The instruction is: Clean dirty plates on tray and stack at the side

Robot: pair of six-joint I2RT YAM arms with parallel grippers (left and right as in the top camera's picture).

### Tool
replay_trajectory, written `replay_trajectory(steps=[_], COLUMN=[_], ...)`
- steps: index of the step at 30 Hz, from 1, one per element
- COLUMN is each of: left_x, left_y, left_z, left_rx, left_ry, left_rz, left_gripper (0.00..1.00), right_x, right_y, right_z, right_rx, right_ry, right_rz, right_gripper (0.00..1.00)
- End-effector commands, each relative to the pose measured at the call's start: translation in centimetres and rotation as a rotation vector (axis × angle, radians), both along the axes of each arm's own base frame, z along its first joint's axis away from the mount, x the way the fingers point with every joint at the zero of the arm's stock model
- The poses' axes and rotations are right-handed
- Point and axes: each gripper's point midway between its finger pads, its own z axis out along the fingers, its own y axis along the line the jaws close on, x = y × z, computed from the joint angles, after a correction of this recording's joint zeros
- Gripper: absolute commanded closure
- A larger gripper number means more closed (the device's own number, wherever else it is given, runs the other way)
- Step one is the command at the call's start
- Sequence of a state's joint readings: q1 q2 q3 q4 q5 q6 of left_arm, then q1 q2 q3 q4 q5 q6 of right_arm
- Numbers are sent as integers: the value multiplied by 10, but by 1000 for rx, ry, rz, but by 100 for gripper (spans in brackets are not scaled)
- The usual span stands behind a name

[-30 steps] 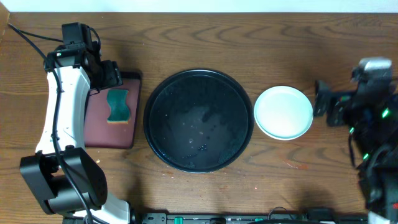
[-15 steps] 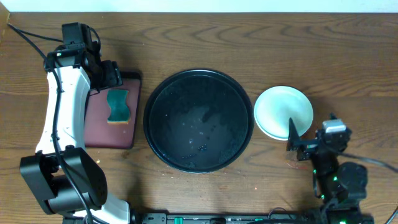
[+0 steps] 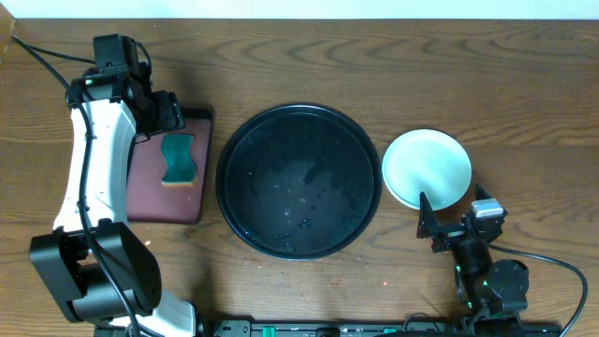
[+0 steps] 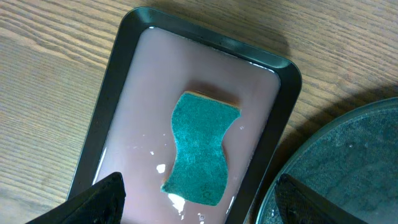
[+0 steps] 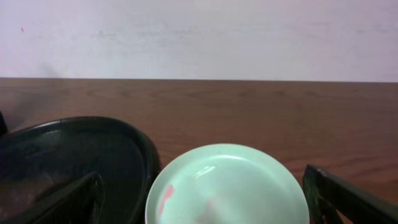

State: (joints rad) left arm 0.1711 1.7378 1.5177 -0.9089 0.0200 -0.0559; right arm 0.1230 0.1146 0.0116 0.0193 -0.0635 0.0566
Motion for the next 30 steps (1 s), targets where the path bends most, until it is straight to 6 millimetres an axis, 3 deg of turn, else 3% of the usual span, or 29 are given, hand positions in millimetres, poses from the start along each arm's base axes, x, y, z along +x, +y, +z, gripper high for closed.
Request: replay_trajectory(steps=[1, 6, 17, 30], left_x=[2, 2, 2, 2], left_y=[2, 2, 2, 2], left_z=[0, 0, 0, 0], left_rx=[2, 2, 2, 2], left_ry=[0, 0, 0, 0], left_rz=[13, 13, 13, 13], left_gripper=[22, 22, 22, 22], right_x=[-2, -5, -7, -7], right_y=[5, 5, 5, 4], right_z=[-3, -18, 2, 0], right_rx=[16, 9, 20, 19], right_ry=[8, 68, -17, -11], right_rz=[19, 23, 23, 23], right_gripper=[1, 1, 1, 1])
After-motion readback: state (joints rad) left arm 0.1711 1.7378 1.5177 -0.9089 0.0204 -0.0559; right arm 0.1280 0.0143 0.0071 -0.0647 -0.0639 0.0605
